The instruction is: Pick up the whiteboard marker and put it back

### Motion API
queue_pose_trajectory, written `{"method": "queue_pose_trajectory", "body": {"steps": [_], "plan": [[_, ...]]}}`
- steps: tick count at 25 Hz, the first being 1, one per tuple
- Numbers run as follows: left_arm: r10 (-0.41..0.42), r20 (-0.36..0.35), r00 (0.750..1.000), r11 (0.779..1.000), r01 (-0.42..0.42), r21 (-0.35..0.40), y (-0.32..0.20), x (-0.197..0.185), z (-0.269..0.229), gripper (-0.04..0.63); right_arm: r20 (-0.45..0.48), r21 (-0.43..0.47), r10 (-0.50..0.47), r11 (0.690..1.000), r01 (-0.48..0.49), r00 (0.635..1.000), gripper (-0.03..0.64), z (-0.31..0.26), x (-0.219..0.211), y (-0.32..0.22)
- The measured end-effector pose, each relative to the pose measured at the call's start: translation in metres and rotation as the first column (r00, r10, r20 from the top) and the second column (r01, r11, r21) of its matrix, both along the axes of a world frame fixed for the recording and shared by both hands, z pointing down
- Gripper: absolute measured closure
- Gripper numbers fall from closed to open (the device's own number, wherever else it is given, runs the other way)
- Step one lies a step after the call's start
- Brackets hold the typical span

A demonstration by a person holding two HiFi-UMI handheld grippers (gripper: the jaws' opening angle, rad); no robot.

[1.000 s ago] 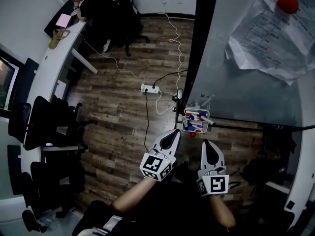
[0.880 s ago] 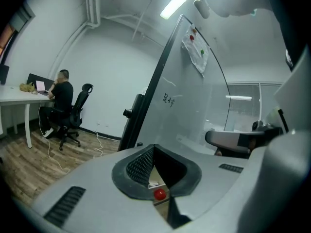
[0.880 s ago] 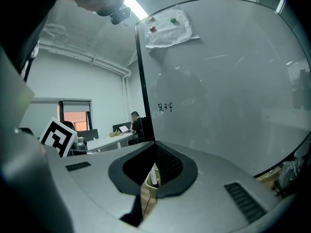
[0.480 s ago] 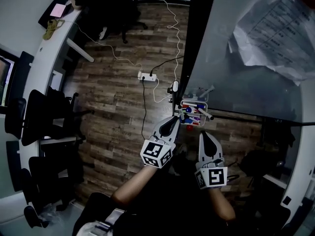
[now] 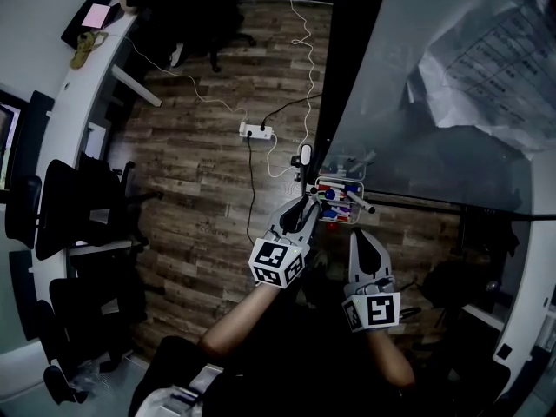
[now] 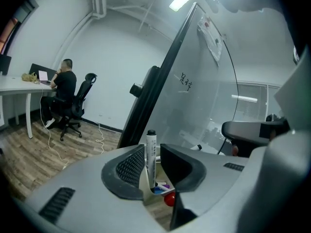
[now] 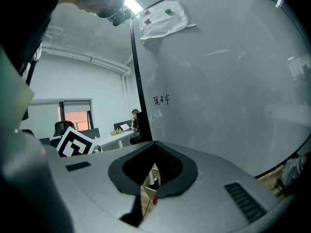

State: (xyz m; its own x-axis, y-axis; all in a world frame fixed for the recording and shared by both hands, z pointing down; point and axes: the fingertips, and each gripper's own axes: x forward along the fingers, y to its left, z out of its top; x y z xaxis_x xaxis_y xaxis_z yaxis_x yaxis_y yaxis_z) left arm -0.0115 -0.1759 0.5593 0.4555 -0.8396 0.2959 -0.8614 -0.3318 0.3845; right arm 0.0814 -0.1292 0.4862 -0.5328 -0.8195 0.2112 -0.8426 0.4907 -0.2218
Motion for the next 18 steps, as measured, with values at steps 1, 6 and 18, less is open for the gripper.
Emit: {"method": "queue_pose_trajectory", "body": {"steps": [1,6,18], "plan": [[0.004,0.001,1.0,1.0,-0.004,-0.004,-0.001,0.001,0.001,0.502,0.0,-0.002,0.0,1.0,0.0,1.0,0.603,0.0,0.0,-0.001],[0.007,-0.004,1.0,1.0,-0.007,-0.017,-0.005,0.004,0.006,0.485,-0.002,-0.005,-0.003,1.0,0.003,1.0,0.603,0.002,0.0,-0.003],[0.012,-0.009,1.0,0.999,-0.013,-0.037,-0.01,0.009,0.016,0.485,0.002,-0.008,0.015,1.0,-0.015,1.0,0.603,0.003,0.003,-0.006]]}}
